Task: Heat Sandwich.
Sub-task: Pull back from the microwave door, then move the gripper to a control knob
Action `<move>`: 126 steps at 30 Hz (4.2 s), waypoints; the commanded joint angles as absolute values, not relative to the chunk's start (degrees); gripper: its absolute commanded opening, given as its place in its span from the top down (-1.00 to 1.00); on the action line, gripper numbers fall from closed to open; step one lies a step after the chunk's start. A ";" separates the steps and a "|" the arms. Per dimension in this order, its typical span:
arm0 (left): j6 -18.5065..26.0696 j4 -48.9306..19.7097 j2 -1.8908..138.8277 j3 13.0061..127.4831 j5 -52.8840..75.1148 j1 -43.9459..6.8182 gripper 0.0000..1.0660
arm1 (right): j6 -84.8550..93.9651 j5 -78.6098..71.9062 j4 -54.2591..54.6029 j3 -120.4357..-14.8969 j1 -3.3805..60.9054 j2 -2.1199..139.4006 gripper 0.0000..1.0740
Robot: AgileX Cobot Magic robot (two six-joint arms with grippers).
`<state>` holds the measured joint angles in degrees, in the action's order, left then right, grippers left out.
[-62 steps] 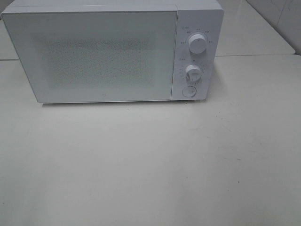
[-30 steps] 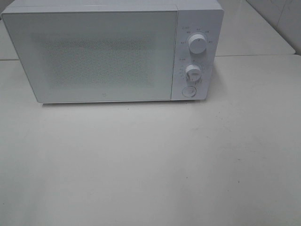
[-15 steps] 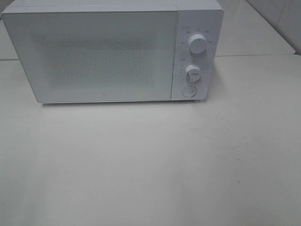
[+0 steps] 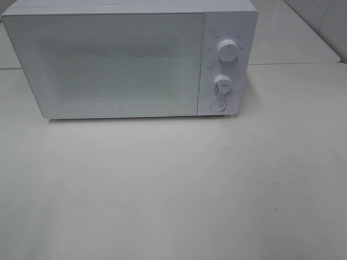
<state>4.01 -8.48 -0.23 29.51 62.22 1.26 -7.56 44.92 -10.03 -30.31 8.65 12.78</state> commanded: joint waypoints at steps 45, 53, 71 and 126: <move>3.72 -8.59 -1.55 29.51 61.59 1.32 -0.83 | 1.72 -30.14 5.79 -21.72 8.94 65.60 -0.42; 3.72 -8.59 -1.55 29.51 61.59 1.32 -0.83 | 11.75 -40.62 20.45 -20.80 19.31 72.99 -0.42; 3.72 -8.59 -1.55 29.51 61.59 1.32 -0.83 | 17.02 -64.80 42.28 -24.87 39.02 93.45 -0.42; 3.72 -8.59 -1.55 29.51 61.59 1.32 -0.83 | 18.39 -66.81 43.60 -47.73 36.15 119.12 0.62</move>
<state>4.01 -8.48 -0.23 29.51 62.22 1.26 17.99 -65.60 43.89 -47.27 36.27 119.29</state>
